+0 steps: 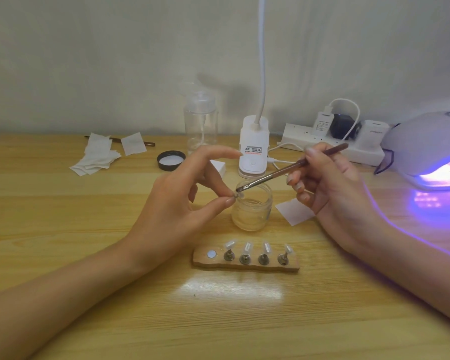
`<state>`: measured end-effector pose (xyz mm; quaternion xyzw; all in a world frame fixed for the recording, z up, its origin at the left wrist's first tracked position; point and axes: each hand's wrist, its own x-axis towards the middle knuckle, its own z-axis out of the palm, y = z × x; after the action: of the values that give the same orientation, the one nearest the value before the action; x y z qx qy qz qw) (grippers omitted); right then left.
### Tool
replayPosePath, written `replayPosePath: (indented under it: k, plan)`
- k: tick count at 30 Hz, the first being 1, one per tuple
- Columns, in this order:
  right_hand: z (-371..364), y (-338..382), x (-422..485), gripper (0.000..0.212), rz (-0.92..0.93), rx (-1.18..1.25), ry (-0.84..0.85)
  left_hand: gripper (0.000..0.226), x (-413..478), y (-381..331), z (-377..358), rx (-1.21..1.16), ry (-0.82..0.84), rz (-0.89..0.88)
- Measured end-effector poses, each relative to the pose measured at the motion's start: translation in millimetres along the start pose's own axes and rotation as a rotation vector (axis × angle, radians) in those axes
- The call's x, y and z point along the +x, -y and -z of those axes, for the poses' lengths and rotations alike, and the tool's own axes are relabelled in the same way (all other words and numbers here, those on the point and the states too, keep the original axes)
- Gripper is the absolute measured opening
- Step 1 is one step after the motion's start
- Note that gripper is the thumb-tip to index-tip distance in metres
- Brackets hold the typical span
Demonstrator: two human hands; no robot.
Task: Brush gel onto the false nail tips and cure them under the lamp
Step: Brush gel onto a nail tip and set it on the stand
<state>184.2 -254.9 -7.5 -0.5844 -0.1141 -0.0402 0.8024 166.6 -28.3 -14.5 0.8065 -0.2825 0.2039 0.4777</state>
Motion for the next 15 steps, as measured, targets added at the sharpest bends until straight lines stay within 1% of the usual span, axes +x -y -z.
replayPosePath:
  k: [3,6,9,12,15]
  plan:
    - [0.4,-0.5,0.0,0.019,-0.012,-0.016,0.007,0.050,0.0,-0.4,0.2,-0.001,-0.001,0.008]
    - [1.2,0.6,1.0,0.021,-0.005,-0.061,-0.041,0.051,-0.4,-0.2,0.4,-0.001,0.001,0.010]
    - [3.9,0.9,1.8,0.018,0.013,-0.063,-0.084,0.050,-0.3,-0.2,0.6,0.004,-0.001,0.008]
    - [3.4,0.3,1.2,0.013,0.054,0.000,-0.038,0.050,-0.5,0.0,0.7,0.006,0.002,0.002]
    - [0.6,-0.6,0.7,0.015,0.038,-0.022,0.006,0.050,-0.4,0.6,0.7,0.010,0.004,0.000]
